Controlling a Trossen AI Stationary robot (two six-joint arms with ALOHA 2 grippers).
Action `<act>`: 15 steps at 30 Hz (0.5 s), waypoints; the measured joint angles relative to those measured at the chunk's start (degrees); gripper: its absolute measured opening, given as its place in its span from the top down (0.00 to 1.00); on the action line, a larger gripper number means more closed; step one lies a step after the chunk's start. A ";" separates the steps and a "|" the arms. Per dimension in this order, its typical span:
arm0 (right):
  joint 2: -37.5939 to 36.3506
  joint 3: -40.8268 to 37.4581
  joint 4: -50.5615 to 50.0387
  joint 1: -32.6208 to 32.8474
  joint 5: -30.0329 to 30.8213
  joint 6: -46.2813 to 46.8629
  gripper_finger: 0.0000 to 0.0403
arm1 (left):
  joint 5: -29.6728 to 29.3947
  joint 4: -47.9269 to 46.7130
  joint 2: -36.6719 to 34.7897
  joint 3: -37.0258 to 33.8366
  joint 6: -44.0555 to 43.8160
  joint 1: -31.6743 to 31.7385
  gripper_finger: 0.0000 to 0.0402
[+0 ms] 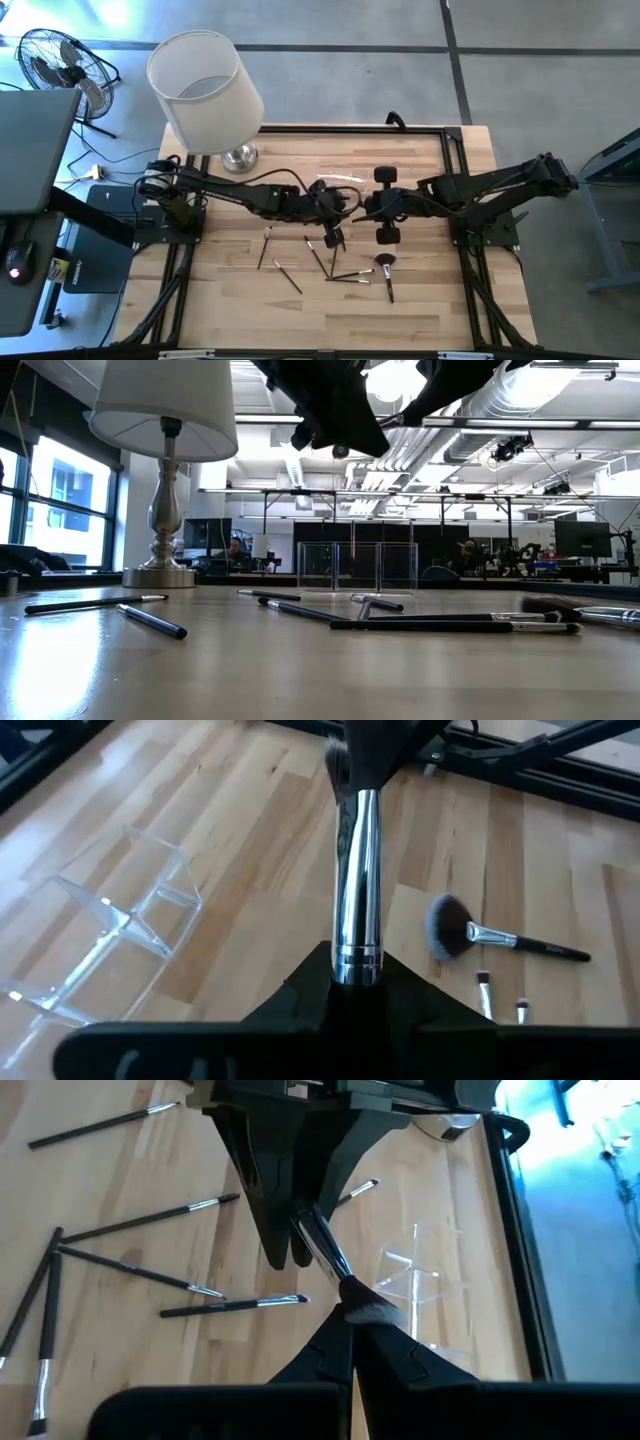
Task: Put items in baskets/containers
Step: Put the foundation brush into the transparent organizer
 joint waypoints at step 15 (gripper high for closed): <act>-5.14 0.01 -2.88 -0.11 1.08 3.57 0.73 | -10.16 4.33 -0.04 -1.18 -2.39 0.04 0.92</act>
